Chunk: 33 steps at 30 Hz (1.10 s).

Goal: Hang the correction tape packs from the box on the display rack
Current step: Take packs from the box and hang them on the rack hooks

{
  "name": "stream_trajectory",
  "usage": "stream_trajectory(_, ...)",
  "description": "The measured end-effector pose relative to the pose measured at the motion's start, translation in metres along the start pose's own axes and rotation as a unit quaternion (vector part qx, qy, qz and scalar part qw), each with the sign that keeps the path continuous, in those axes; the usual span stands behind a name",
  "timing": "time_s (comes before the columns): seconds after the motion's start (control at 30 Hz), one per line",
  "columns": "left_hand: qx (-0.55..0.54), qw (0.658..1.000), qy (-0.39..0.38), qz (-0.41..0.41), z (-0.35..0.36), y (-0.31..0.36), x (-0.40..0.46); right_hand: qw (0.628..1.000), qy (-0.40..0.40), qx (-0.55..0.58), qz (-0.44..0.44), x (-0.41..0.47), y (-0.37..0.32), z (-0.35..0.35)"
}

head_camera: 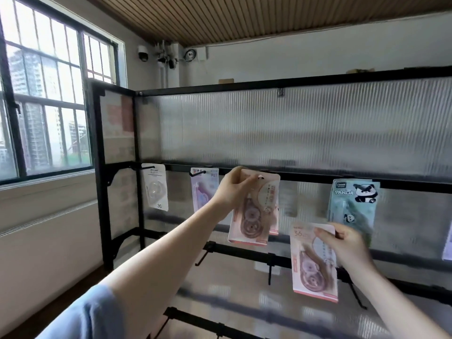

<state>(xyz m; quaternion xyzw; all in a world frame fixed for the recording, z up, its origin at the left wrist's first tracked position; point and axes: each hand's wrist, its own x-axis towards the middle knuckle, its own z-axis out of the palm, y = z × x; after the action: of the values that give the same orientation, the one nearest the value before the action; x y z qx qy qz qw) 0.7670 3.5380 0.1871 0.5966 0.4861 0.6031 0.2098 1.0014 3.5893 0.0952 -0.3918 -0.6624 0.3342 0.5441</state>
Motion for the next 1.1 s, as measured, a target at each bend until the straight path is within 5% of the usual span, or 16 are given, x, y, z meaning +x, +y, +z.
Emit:
stream_trajectory(0.23,0.009,0.999,0.04,0.01,0.007,-0.015,0.008,0.999,0.014,-0.011,-0.043,-0.002,-0.005,-0.009)
stream_trajectory(0.67,-0.166,0.985,0.021,-0.049,0.005,-0.03,0.016,0.999,0.001,0.003,-0.041,0.02,0.025,0.0)
stream_trajectory(0.83,0.047,0.993,0.107,0.012,0.01,-0.038,0.022,1.0,0.0,0.0,-0.026,0.023,0.033,0.0)
stream_trajectory(1.1,0.156,0.982,0.104,0.0,0.013,-0.05,0.035,0.999,-0.001,-0.007,-0.037,0.022,0.029,-0.002)
